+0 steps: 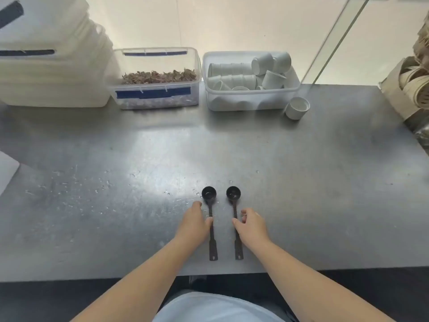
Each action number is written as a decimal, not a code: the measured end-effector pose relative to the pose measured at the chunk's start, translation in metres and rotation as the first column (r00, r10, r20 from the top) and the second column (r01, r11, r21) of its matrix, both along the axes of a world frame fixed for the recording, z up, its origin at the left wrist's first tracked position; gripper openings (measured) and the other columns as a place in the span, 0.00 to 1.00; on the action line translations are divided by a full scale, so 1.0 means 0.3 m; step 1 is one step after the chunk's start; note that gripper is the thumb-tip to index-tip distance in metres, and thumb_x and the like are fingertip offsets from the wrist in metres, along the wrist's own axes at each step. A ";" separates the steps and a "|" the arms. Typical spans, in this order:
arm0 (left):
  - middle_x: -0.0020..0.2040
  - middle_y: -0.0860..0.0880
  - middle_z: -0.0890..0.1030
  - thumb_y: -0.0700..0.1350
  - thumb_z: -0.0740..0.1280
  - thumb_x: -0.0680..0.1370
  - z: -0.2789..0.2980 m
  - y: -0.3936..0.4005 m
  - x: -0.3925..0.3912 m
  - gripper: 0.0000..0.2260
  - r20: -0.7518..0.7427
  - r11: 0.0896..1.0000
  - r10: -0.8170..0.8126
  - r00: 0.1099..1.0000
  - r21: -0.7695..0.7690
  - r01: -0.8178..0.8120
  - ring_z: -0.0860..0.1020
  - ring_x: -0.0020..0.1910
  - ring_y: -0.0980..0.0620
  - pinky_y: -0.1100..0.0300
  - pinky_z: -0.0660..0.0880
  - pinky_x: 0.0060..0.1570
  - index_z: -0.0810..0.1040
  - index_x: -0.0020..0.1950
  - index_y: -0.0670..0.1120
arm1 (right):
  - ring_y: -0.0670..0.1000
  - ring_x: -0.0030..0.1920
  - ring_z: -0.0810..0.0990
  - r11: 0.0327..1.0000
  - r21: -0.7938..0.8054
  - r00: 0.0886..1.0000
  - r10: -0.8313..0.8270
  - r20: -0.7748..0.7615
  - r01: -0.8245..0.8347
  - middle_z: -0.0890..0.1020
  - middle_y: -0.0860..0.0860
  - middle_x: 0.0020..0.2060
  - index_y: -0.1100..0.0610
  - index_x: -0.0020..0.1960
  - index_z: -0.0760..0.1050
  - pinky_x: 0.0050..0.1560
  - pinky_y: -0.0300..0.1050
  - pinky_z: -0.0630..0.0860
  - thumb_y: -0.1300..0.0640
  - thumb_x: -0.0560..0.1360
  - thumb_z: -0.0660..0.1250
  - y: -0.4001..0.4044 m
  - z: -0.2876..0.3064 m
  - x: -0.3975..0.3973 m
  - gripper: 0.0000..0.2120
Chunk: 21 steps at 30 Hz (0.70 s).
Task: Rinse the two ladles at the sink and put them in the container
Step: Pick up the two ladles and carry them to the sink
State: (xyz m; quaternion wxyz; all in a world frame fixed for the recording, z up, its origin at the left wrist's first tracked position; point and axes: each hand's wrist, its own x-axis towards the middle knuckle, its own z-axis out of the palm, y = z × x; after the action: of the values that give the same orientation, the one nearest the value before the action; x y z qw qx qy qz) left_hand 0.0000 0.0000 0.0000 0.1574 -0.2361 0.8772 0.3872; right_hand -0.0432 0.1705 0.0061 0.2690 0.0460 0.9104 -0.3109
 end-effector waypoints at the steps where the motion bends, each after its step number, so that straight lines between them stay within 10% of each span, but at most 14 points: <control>1: 0.48 0.49 0.77 0.49 0.67 0.77 -0.009 -0.007 -0.008 0.22 0.005 0.999 0.034 0.999 0.037 -0.034 0.75 0.43 0.55 0.61 0.72 0.36 0.66 0.68 0.44 | 0.49 0.50 0.75 0.999 -0.017 0.999 -0.042 0.011 0.042 0.78 0.51 0.56 0.56 0.67 0.72 0.48 0.42 0.71 0.49 0.77 0.66 -0.009 -0.003 -0.008 0.21; 12: 0.38 0.55 0.76 0.51 0.67 0.77 -0.050 -0.008 -0.050 0.05 0.095 0.998 0.065 0.993 0.001 -0.065 0.74 0.37 0.56 0.58 0.72 0.37 0.75 0.45 0.51 | 0.52 0.53 0.81 0.997 0.041 0.995 -0.065 0.069 0.062 0.85 0.51 0.51 0.56 0.54 0.82 0.47 0.39 0.70 0.52 0.77 0.67 -0.017 -0.020 -0.073 0.11; 21: 0.33 0.51 0.76 0.48 0.67 0.76 -0.028 -0.019 -0.087 0.13 0.204 0.999 0.040 0.978 0.005 -0.041 0.73 0.32 0.53 0.60 0.67 0.30 0.69 0.34 0.48 | 0.50 0.34 0.79 0.999 0.009 0.984 -0.042 0.176 0.041 0.80 0.47 0.26 0.54 0.34 0.81 0.34 0.40 0.71 0.53 0.74 0.70 -0.009 -0.043 -0.129 0.10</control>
State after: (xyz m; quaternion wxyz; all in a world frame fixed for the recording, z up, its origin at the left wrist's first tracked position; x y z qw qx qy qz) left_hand -0.0262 -0.0057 -0.0083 0.2396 -0.2916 0.8497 0.3682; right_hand -0.0820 0.1678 -0.0067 0.3418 0.0928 0.8827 -0.3088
